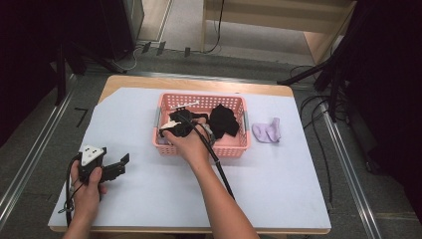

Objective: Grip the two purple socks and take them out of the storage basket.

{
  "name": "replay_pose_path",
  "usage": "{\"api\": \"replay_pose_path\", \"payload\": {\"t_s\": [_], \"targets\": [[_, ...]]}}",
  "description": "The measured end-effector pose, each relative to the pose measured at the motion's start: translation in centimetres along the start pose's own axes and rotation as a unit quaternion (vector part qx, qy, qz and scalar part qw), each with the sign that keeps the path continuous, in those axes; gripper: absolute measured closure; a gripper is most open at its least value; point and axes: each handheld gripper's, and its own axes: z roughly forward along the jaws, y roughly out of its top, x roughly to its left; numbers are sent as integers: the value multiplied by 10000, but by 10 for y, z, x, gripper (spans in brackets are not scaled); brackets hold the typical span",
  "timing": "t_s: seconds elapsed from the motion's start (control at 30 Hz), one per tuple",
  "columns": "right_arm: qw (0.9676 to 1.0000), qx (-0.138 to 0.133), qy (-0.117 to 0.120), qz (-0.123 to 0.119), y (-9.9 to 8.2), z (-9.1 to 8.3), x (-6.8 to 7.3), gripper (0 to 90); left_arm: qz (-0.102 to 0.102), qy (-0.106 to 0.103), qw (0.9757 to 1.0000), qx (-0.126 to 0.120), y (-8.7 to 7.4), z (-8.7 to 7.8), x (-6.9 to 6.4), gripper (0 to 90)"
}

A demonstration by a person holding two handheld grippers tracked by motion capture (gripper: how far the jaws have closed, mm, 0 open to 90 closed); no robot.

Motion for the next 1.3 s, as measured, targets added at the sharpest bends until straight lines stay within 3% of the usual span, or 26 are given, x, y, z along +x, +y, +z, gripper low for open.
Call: {"api": "replay_pose_path", "payload": {"t_s": [0.03,0.1,0.2,0.3,0.37,0.4,0.43,0.53,0.6,0.63,0.67,0.73,0.83,0.9,0.93,1.0,1.07,1.17,1.2,1.3], "targets": [[9993,131,-272,-214,0,6,0,415,13,-1,10000,-3,0,0,0,166],[9976,493,-457,-161,3,10,0,467,-9,1,10000,-12,0,0,0,166],[9955,800,-456,-225,7,15,4,480,-25,-13,10000,-13,0,0,0,166],[9912,1175,-553,-243,9,20,5,611,-24,-7,10000,-18,0,0,0,166],[9890,1266,-633,-420,10,20,5,715,-47,-25,10000,-23,0,0,1,166],[9890,1266,-633,-420,10,20,5,715,-47,-25,10000,-23,0,0,1,166],[9903,1161,-657,-394,11,17,1,812,-64,-31,10000,-56,0,0,1,166],[9938,807,-734,-215,13,7,-10,826,-62,-34,10000,-38,0,-1,1,166],[9977,403,-538,-89,15,-4,-22,825,-55,-36,10000,-23,0,0,1,166],[9994,197,-272,95,16,-11,-30,823,-56,-37,10000,-25,0,0,1,166],[9994,67,-224,237,17,-15,-37,820,-55,-37,10000,-24,0,0,1,166],[9974,-35,-593,419,18,-26,-52,792,-58,-36,10000,-22,0,0,1,166],[9888,2,-1391,539,18,-36,-71,663,-32,-20,10000,-18,0,0,0,166],[9860,-104,-1653,197,18,-41,-72,598,-8,-1,10000,1,0,0,0,166],[9870,-270,-1586,8,18,-44,-67,586,-6,-4,10000,5,0,0,0,166],[9924,-514,-1080,-288,18,-45,-54,612,21,4,10000,11,0,0,0,166],[9972,-308,-411,-547,18,-38,-35,684,6,13,10000,-1,0,0,0,166],[9960,253,32,-860,18,-21,-13,715,-2,12,10000,-29,0,0,0,166],[9942,380,93,-998,17,-14,-7,713,-25,6,10000,-30,0,0,0,166],[9907,768,131,-1118,15,8,4,653,-54,-16,10000,-40,0,0,1,166]]}}
